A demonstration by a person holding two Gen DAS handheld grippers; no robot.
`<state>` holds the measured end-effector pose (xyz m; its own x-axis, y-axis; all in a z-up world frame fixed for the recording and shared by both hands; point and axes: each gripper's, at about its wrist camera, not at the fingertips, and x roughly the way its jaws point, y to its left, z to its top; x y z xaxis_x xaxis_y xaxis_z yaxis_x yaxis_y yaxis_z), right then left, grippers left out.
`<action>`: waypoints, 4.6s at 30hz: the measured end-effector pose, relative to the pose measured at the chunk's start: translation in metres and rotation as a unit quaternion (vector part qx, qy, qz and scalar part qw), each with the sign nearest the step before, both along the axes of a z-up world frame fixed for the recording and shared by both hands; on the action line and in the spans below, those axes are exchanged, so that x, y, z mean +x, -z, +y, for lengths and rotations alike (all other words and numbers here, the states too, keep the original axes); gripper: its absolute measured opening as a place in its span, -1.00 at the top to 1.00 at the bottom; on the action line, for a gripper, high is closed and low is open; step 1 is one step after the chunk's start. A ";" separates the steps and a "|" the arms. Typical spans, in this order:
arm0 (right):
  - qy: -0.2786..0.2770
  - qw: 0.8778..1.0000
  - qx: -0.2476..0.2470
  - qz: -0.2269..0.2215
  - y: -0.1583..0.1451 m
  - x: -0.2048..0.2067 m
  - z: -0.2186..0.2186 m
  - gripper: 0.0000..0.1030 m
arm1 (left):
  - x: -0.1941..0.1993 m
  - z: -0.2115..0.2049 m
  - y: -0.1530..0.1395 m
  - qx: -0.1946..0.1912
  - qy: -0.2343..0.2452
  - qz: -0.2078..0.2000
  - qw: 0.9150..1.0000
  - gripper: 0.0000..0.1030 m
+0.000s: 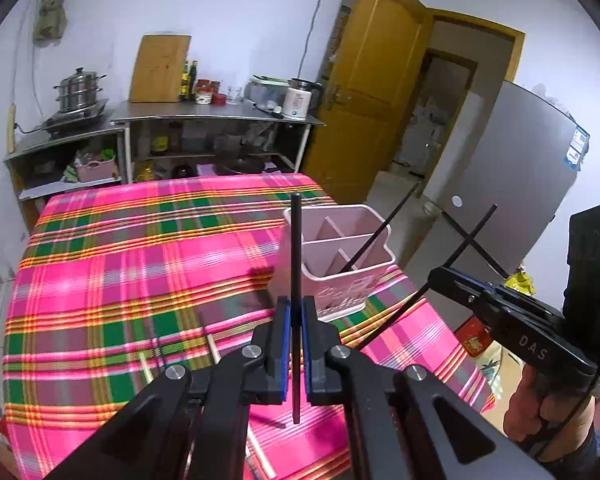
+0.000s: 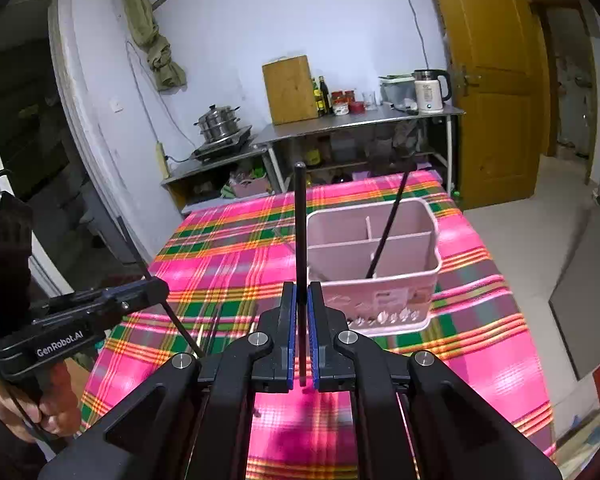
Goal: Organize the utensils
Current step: 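Lift the right tool's chopstick over the pink holder while the left tool carries its chopstick there, then lower the chopsticks into the holder and open both tools, then move both open tools back down toward the remaining chopsticks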
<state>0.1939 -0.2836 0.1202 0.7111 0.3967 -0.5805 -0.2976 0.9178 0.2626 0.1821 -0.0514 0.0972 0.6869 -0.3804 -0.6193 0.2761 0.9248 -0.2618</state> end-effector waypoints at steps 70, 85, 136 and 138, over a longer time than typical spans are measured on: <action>0.042 0.999 0.022 0.018 0.026 0.080 -0.033 0.46 | 0.098 -0.034 0.009 0.002 0.000 -0.020 1.000 0.61; 0.016 0.999 0.025 0.012 0.023 0.017 -0.017 0.46 | 0.017 0.006 0.001 0.016 -0.044 -0.048 0.998 0.59; -0.103 0.985 -0.008 0.136 0.143 0.021 0.106 0.79 | 0.023 0.116 0.172 -0.005 -0.148 0.118 0.982 0.60; -0.108 0.984 -0.014 0.144 0.150 0.027 0.115 0.79 | 0.026 0.117 0.175 -0.003 -0.150 0.121 0.981 0.60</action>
<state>0.2214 -0.1691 -0.0303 0.4162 0.5021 -0.7581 -0.4043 0.8490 0.3403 0.2081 0.0652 -0.0781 0.6020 -0.1875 -0.7762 -0.0793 0.9532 -0.2918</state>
